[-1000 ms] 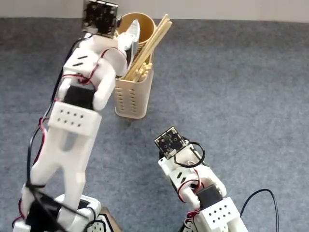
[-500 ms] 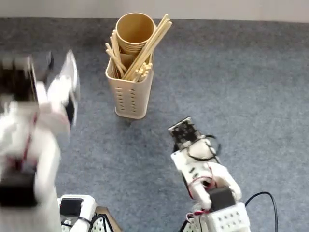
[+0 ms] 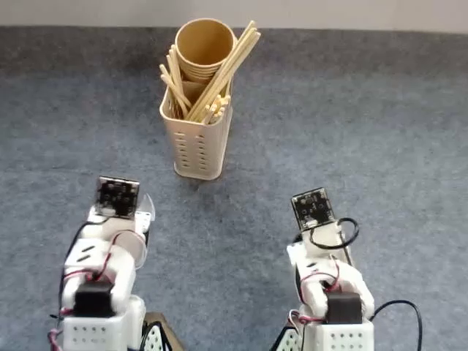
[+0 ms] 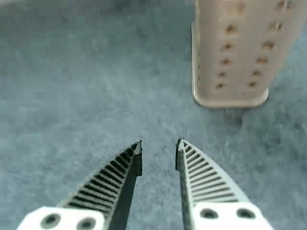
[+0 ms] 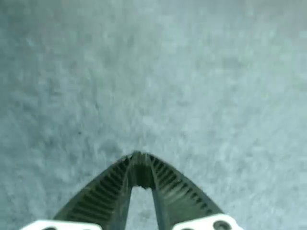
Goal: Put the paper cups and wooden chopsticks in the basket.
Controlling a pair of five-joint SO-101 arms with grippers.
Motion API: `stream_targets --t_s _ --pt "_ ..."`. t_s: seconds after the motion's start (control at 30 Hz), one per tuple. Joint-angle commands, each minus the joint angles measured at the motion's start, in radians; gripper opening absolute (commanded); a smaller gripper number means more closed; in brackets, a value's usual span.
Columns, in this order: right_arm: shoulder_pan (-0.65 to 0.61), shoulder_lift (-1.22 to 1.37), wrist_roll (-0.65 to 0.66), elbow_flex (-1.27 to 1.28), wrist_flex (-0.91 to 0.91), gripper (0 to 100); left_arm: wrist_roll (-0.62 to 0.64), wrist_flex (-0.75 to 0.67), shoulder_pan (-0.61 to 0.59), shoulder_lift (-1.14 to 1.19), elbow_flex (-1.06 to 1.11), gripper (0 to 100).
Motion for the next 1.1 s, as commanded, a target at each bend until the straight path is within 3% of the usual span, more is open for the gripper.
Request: stream_targets --t_s 0.0,0.2,0.43,1.07 --pt "0.010 -0.039 0.008 0.185 -0.012 0.5 -0.008 -0.112 0.007 -0.004 0.159 13" --pt "0.012 -0.028 0.009 0.216 0.019 0.5 -0.012 -0.003 0.001 -0.012 0.154 13" --pt "0.008 -0.027 0.009 0.214 0.090 0.5 -0.012 0.367 0.001 -0.013 0.154 14" --pt "0.008 -0.027 0.009 0.214 0.090 0.5 -0.012 0.356 0.002 -0.010 0.154 13"
